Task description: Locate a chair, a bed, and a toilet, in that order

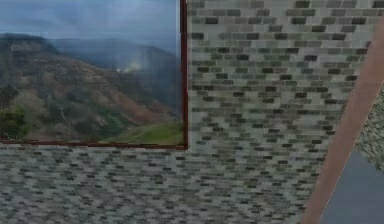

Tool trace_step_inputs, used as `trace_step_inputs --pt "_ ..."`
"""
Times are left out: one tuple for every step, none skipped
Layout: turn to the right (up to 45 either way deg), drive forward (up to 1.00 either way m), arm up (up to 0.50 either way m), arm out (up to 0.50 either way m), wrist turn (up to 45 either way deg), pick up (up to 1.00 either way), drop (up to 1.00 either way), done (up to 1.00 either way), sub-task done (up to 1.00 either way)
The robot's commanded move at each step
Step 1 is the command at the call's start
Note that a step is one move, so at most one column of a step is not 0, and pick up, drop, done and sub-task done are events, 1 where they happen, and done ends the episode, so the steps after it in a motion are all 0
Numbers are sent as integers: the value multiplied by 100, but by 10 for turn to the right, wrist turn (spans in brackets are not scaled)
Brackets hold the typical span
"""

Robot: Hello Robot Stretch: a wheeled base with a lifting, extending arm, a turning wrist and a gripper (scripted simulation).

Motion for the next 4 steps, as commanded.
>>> trace_step_inputs --pt "-450 0 0 0 0 0 0 0 0" --pt "-120 0 0 0 0 0 0 0 0" --pt "0 40 0 0 0 0 0 0 0" --pt "-300 0 0 0 0 0 0 0 0"
